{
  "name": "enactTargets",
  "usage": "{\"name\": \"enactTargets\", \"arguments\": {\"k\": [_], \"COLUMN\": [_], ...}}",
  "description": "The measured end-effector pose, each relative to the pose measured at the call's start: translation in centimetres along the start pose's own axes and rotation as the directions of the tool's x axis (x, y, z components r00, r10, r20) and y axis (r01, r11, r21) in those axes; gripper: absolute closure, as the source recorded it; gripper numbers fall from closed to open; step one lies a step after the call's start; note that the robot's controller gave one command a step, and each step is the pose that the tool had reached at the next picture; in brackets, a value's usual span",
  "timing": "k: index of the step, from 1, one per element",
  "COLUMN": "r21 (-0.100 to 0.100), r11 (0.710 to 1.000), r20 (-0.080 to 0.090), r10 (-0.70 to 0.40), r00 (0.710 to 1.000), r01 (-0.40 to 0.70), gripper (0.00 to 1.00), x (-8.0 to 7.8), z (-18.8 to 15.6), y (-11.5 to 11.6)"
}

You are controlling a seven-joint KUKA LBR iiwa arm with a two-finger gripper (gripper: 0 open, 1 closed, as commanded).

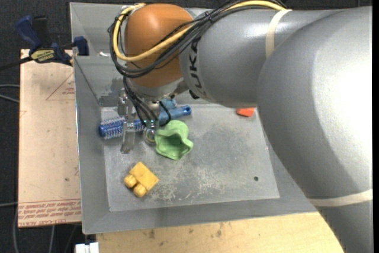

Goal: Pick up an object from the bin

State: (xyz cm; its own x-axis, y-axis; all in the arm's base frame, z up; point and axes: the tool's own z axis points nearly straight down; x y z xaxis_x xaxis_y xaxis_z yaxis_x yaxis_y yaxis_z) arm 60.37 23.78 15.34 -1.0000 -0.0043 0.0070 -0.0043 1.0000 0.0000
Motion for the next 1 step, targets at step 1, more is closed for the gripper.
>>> {"name": "enactTargets", "arguments": {"k": [1], "r21": [-0.001], "r11": [0.996], "r20": [0.006], "r10": [0.092], "r00": [0.996], "r01": [-0.092], "gripper": [0.00], "x": [-2.40], "z": [8.74], "y": [-2.07]}}
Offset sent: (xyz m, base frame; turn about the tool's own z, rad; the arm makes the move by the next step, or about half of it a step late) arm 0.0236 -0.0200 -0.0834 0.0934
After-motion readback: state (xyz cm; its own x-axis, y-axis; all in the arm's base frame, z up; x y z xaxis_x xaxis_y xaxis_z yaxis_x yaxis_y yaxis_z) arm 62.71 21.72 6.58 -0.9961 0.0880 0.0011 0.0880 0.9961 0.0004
